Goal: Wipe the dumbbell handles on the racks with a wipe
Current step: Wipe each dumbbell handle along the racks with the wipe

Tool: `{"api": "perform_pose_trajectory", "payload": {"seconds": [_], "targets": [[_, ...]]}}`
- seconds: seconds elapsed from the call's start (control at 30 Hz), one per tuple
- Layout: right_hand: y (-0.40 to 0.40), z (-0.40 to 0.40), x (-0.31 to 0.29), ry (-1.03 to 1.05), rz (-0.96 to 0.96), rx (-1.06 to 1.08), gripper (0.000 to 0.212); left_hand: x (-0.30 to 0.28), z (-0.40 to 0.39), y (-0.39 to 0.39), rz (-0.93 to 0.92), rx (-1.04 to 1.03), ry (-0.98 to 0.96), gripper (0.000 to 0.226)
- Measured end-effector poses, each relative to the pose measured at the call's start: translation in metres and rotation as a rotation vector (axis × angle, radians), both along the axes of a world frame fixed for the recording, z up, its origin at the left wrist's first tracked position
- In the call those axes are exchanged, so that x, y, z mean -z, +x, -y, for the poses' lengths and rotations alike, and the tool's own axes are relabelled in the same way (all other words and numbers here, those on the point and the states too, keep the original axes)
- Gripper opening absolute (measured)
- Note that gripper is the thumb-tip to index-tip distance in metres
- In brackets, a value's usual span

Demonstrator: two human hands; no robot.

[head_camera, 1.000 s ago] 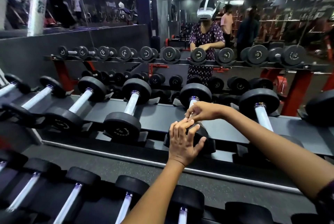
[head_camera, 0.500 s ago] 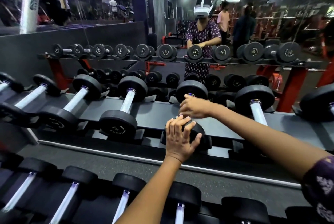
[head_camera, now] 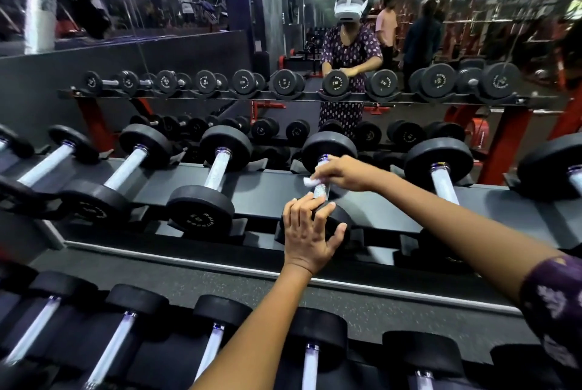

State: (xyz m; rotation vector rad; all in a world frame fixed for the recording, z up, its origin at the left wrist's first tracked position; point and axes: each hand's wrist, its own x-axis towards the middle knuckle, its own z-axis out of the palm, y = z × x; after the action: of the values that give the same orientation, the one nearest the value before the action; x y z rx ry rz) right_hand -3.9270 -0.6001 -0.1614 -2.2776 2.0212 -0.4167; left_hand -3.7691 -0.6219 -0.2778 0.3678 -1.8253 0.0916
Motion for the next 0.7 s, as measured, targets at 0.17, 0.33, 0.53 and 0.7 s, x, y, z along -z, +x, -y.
{"api": "perform_pose_trajectory", "payload": {"seconds": [0.17,0.33,0.53,0.7], "targets": [[0.015,-0.014,0.014,0.014,0.015,0.017,0.027,0.000,0.000,0.001,-0.003,0.015,-0.016,0.039],[0.006,-0.009,0.007,0.042,-0.030,0.025,0.040,0.001,0.000,0.000,0.000,0.003,-0.011,0.040],[0.020,-0.013,0.017,0.027,-0.036,0.025,0.031,0.002,0.001,0.001,0.011,0.006,-0.019,0.040],[-0.002,-0.007,0.010,0.043,-0.048,0.056,0.048,0.001,0.001,0.002,0.024,0.009,-0.016,0.041]]}}
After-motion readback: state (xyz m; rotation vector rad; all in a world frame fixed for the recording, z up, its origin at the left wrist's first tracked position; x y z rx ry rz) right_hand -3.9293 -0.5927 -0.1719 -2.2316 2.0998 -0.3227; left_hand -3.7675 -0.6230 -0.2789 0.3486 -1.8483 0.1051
